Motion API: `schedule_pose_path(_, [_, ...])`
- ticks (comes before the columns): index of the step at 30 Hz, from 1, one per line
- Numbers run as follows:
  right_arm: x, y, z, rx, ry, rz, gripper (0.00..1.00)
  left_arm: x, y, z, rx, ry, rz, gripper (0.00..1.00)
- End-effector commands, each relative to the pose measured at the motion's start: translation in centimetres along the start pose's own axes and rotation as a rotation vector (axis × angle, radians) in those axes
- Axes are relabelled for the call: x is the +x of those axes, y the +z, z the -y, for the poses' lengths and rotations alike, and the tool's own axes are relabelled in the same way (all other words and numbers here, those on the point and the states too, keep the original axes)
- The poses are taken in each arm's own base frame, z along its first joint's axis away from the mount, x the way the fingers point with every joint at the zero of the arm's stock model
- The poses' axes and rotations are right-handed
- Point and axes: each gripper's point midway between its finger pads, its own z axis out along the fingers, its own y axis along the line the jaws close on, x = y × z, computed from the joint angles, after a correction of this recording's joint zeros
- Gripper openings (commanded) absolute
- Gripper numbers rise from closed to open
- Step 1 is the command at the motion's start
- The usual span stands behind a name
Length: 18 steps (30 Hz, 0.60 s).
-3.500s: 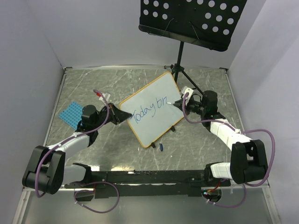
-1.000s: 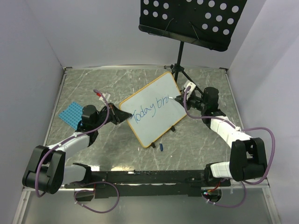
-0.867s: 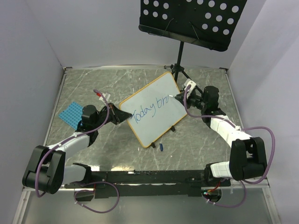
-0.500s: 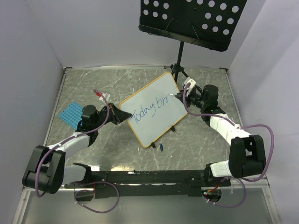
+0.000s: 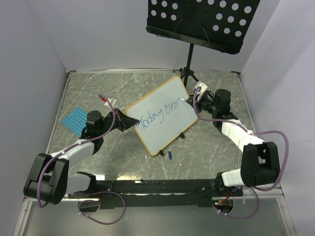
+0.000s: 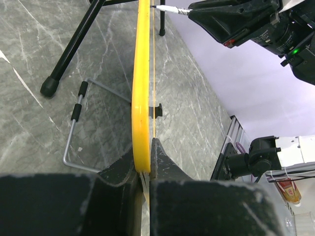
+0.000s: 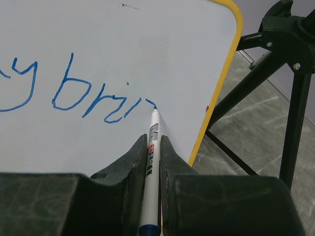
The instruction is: Write a sentence on the whiteboard
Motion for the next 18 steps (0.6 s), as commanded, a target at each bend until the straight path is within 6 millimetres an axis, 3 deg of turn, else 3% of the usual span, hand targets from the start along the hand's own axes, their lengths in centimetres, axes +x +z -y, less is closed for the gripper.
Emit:
schedule_pose_path(1, [-0.2,-0.4,0.0,-0.017,-0.034,0.0,0.0,3.4,-0.4,0.1,0.052,0.041,-0.122,0.01])
schedule_pose_path(11, [1.3,-1.7,-2.1,-0.065,-0.051,-0.024,0.0,3.4,-0.4,0.1,0.052,0.039,-0.122,0.01])
schedule_pose_path(18, [-0.2,-2.1,-1.4,-0.037,-0.049,0.016,0.0,3.6,-0.4,0.0,0.051,0.036,-0.125,0.01])
